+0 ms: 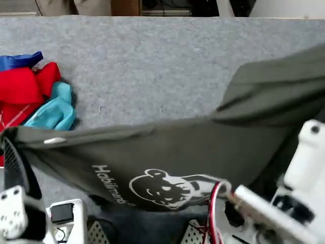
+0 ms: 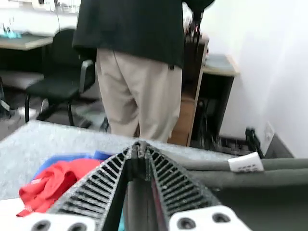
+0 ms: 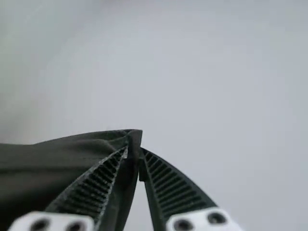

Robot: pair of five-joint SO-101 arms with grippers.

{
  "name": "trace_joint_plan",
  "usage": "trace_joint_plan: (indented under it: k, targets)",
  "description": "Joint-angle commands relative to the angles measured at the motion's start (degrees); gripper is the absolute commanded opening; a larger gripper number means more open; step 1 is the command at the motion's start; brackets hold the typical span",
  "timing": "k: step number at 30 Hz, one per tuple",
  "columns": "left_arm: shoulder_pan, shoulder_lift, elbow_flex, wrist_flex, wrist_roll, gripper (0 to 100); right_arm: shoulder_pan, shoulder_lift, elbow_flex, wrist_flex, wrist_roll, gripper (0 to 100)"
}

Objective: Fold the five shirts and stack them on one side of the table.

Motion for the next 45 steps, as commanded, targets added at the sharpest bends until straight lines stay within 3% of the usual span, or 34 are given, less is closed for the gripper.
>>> trace_joint_plan:
  k: [1, 16, 24, 45]
  targets:
    - [-0.62, -3.82, 2.81, -4.13, -0.53, 2, -0.22, -0.31, -5.32, 2.55, 0.35, 0.5]
    - [-0.62, -16.13, 16.09, -27.08, -0.53, 2, -0.13, -4.18, -11.65, -8.09, 0.79, 0.5]
    - [-0.70, -16.13, 24.70, -40.62, -0.53, 2, -0.13, -4.62, -0.40, -17.32, 0.79, 0.5]
    - [-0.70, -16.13, 33.49, -41.58, -0.09, 2, -0.57, -4.62, 4.53, -4.31, 3.25, 0.5]
